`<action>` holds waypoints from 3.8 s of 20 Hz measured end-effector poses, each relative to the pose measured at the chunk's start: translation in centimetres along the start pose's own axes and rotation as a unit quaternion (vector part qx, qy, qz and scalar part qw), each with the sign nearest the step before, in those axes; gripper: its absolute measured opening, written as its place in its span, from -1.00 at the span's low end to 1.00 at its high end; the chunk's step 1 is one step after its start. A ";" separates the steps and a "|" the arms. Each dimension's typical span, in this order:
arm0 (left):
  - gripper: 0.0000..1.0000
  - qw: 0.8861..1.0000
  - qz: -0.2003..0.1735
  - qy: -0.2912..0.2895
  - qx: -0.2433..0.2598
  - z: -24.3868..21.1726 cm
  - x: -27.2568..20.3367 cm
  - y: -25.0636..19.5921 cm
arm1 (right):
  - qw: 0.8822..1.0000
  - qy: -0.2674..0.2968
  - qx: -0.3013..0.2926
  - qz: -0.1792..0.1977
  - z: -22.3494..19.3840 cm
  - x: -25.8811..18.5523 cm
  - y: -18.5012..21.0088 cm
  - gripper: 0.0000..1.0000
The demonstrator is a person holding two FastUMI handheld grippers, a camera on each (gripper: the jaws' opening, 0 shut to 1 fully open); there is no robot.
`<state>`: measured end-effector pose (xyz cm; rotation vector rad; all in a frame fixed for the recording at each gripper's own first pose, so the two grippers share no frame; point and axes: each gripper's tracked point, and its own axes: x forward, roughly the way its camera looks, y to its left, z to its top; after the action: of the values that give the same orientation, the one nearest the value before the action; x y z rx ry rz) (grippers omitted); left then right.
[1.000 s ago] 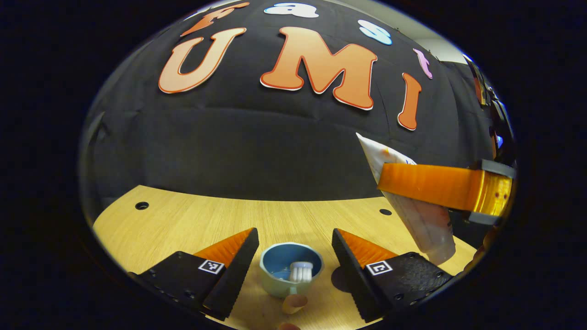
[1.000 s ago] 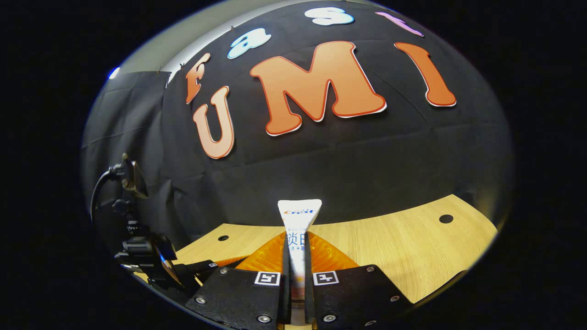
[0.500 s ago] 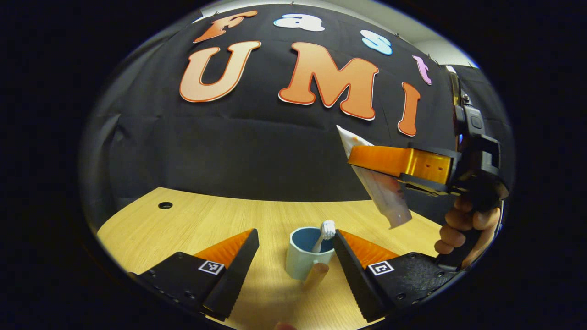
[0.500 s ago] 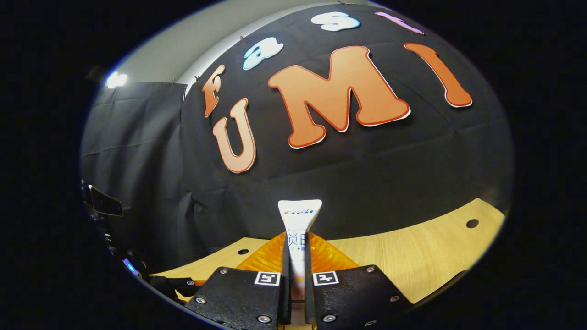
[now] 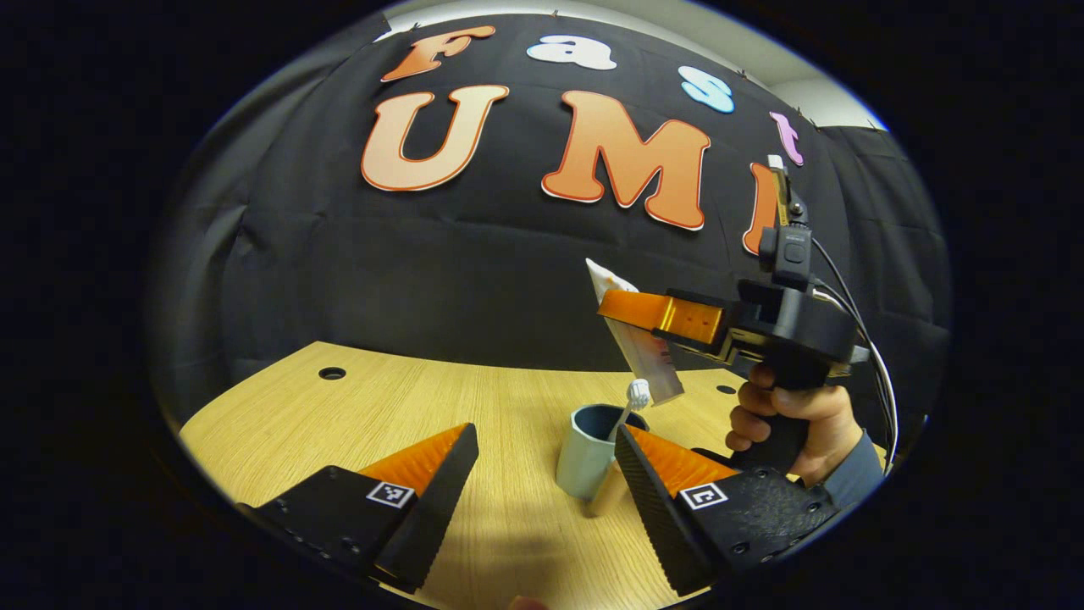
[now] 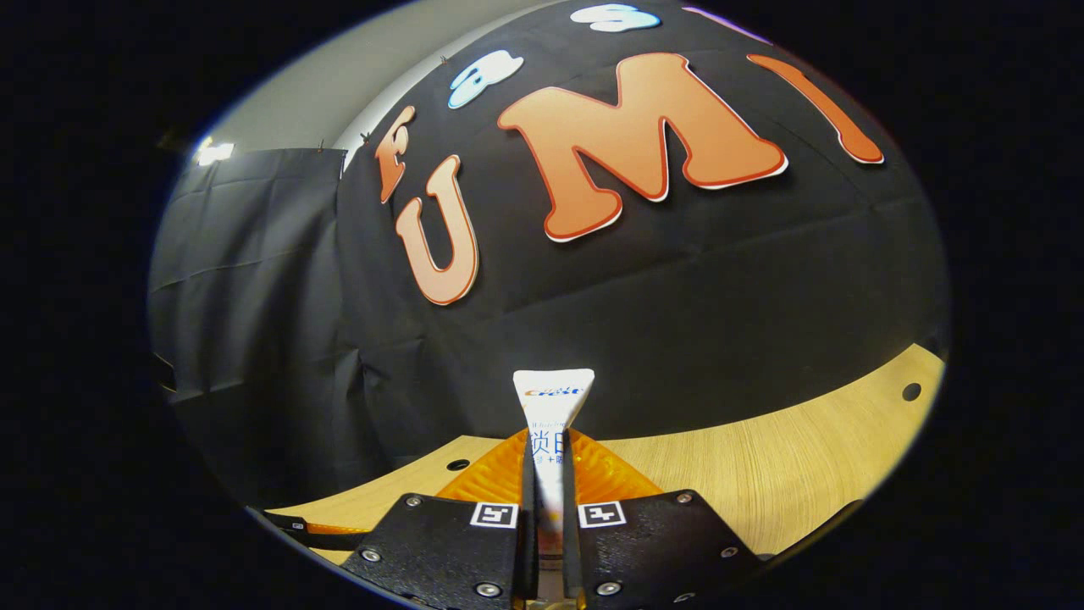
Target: Put the toothbrush and toothpaste on the desktop into the cup, then pick up the cup and place it on the coaster on the desktop.
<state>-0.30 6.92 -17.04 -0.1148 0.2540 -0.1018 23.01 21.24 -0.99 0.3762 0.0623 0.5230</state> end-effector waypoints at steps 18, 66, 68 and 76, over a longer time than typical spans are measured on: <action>0.95 0.999 0.003 0.027 -0.018 -2.4 0.7 -0.2 | 0.996 0.078 0.028 -0.027 -5.0 -0.9 -3.5 -0.63; -0.58 0.916 0.007 0.393 0.077 -10.6 8.8 -6.5 | 0.980 -0.055 -0.156 -0.112 5.5 -28.7 -7.5 0.87; -0.58 0.919 0.004 0.386 0.075 -10.7 8.9 -6.5 | 0.980 -0.056 -0.151 -0.117 5.5 -29.2 -7.9 0.87; -0.58 0.932 -0.004 0.356 0.073 -10.7 9.6 -7.0 | 0.978 -0.062 -0.143 -0.139 6.0 -30.3 -9.6 0.87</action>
<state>5.66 -2.12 -28.76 0.0750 0.9710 -0.1691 2.30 -3.59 -0.02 0.1134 -0.0794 0.2266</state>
